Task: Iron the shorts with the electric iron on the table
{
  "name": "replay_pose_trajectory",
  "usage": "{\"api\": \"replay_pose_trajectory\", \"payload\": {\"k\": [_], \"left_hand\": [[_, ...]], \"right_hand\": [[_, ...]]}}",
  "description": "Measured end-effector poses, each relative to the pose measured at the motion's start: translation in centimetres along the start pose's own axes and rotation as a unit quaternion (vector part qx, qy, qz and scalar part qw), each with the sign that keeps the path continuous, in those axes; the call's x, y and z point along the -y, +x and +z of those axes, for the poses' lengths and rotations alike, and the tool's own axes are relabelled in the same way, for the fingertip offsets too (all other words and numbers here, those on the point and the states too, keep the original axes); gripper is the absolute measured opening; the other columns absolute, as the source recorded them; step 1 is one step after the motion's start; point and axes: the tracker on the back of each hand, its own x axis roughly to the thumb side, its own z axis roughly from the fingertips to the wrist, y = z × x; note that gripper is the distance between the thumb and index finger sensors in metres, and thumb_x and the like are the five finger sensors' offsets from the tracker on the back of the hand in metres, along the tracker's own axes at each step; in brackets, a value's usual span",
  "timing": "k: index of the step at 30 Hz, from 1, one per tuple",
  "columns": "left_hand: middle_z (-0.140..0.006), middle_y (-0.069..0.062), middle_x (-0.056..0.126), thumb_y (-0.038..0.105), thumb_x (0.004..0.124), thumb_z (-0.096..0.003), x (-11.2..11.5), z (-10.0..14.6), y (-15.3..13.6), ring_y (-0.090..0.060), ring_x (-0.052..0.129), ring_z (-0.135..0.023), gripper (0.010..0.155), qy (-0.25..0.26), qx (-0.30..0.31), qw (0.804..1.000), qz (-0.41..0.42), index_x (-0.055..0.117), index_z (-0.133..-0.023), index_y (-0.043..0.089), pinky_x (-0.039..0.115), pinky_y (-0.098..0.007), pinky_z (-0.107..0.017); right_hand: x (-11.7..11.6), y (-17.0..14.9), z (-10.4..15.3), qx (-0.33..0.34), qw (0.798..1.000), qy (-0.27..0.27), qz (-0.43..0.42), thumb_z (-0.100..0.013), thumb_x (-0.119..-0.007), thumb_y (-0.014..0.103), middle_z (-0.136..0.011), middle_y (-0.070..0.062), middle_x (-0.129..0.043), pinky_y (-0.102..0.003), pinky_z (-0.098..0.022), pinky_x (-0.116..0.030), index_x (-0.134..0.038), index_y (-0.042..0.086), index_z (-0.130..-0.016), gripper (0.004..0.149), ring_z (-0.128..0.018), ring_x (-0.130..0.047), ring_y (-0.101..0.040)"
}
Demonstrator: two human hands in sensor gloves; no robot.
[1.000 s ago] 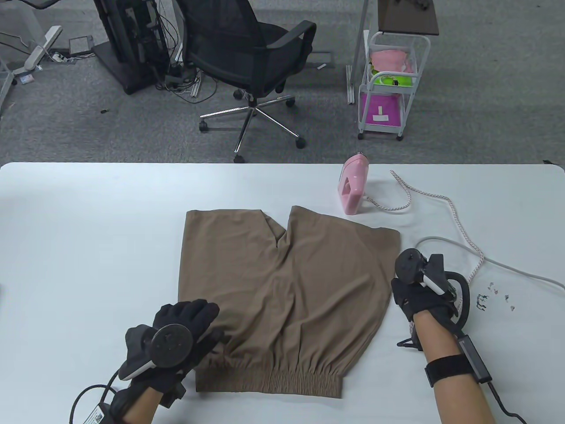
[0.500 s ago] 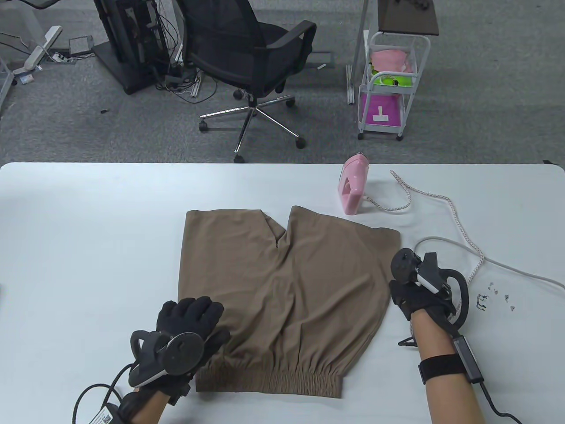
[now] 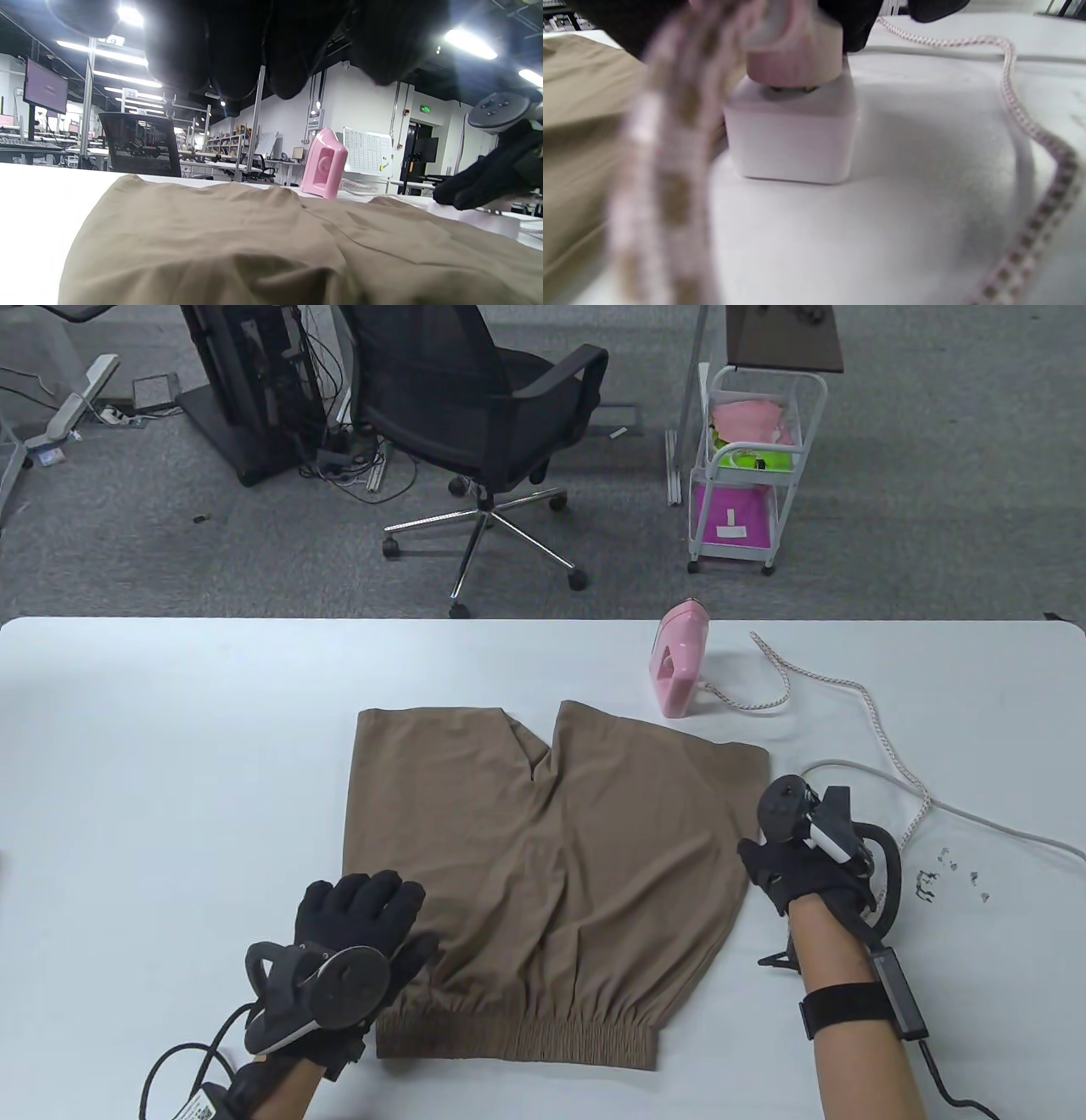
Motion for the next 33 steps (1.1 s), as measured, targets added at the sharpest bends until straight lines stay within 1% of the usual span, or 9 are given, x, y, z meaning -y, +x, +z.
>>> {"api": "replay_pose_trajectory", "payload": {"k": [4, 7, 9, 13, 18, 21, 25, 29, 33], "left_hand": [[-0.110, -0.008, 0.069, 0.058, 0.071, -0.0516, -0.3, 0.1, 0.2, -0.040, 0.070, -0.100, 0.061, 0.025, -0.010, 1.000, -0.004, 0.069, -0.104, 0.028, 0.049, -0.071, -0.074], [-0.111, -0.008, 0.067, 0.058, 0.071, -0.0518, -0.3, 0.1, 0.4, -0.041, 0.068, -0.101, 0.061, 0.043, -0.020, 0.999, -0.009, 0.069, -0.104, 0.028, 0.048, -0.071, -0.074], [-0.112, -0.008, 0.066, 0.058, 0.071, -0.0518, -0.3, 0.1, 0.6, -0.041, 0.067, -0.101, 0.061, 0.056, -0.025, 0.998, -0.013, 0.068, -0.104, 0.028, 0.047, -0.071, -0.074], [-0.114, -0.008, 0.063, 0.058, 0.072, -0.0519, -0.3, -0.1, 1.0, -0.043, 0.064, -0.103, 0.062, 0.077, -0.038, 0.996, -0.023, 0.067, -0.106, 0.029, 0.045, -0.072, -0.074], [-0.116, -0.008, 0.058, 0.059, 0.072, -0.0517, -0.3, -0.2, 1.7, -0.044, 0.060, -0.105, 0.063, 0.088, -0.036, 0.995, -0.043, 0.063, -0.108, 0.031, 0.043, -0.073, -0.074], [-0.117, -0.010, 0.054, 0.059, 0.072, -0.0517, -0.4, -0.1, 2.1, -0.046, 0.056, -0.106, 0.064, 0.098, -0.035, 0.994, -0.043, 0.063, -0.108, 0.030, 0.040, -0.073, -0.074], [-0.119, -0.010, 0.050, 0.059, 0.072, -0.0518, -0.6, 0.1, 2.7, -0.047, 0.051, -0.107, 0.064, 0.114, -0.033, 0.992, -0.048, 0.062, -0.108, 0.029, 0.038, -0.073, -0.074], [-0.120, -0.011, 0.040, 0.059, 0.072, -0.0521, -0.4, 0.2, 3.3, -0.049, 0.043, -0.108, 0.067, 0.114, -0.035, 0.992, -0.048, 0.057, -0.110, 0.029, 0.032, -0.073, -0.074], [-0.121, -0.011, 0.033, 0.059, 0.071, -0.0522, -0.1, 0.2, 3.8, -0.050, 0.034, -0.110, 0.069, 0.111, -0.028, 0.992, -0.059, 0.053, -0.111, 0.030, 0.029, -0.073, -0.074]], "right_hand": [[0.7, -0.9, 0.9, 0.009, 0.998, -0.004, -0.060, -0.061, -0.070, 0.056, -0.117, -0.011, -0.055, -0.068, -0.073, -0.048, -0.049, 0.030, -0.117, 0.065, -0.109, -0.048, -0.043], [1.8, -0.8, 2.5, 0.020, 0.996, -0.041, -0.072, -0.061, -0.070, 0.058, -0.116, -0.010, -0.058, -0.068, -0.072, -0.052, -0.052, 0.030, -0.116, 0.065, -0.107, -0.056, -0.043], [2.6, -0.4, 3.6, 0.028, 0.996, -0.056, -0.070, -0.061, -0.069, 0.060, -0.116, -0.010, -0.058, -0.068, -0.072, -0.052, -0.053, 0.030, -0.116, 0.065, -0.107, -0.057, -0.043], [4.5, 2.0, 7.0, 0.061, 0.991, -0.105, -0.050, -0.061, -0.069, 0.060, -0.117, -0.010, -0.057, -0.069, -0.072, -0.051, -0.055, 0.031, -0.116, 0.064, -0.108, -0.055, -0.045], [5.0, 5.9, 10.4, 0.114, 0.980, -0.156, -0.039, -0.060, -0.070, 0.063, -0.118, -0.012, -0.052, -0.070, -0.072, -0.047, -0.054, 0.031, -0.117, 0.067, -0.108, -0.050, -0.048], [4.6, 8.4, 12.3, 0.143, 0.974, -0.174, -0.016, -0.060, -0.069, 0.065, -0.120, -0.012, -0.047, -0.071, -0.072, -0.045, -0.050, 0.032, -0.118, 0.069, -0.109, -0.045, -0.050], [2.8, 11.8, 14.7, 0.195, 0.958, -0.211, 0.003, -0.060, -0.069, 0.066, -0.120, -0.013, -0.046, -0.072, -0.072, -0.044, -0.050, 0.032, -0.118, 0.070, -0.109, -0.044, -0.051], [0.5, 13.6, 15.7, 0.218, 0.949, -0.225, 0.025, -0.060, -0.068, 0.067, -0.121, -0.013, -0.042, -0.073, -0.072, -0.041, -0.048, 0.032, -0.119, 0.071, -0.109, -0.039, -0.052], [-2.2, 14.9, 15.9, 0.233, 0.939, -0.250, 0.026, -0.060, -0.069, 0.067, -0.120, -0.014, -0.041, -0.074, -0.071, -0.039, -0.047, 0.032, -0.118, 0.072, -0.109, -0.037, -0.052]]}}
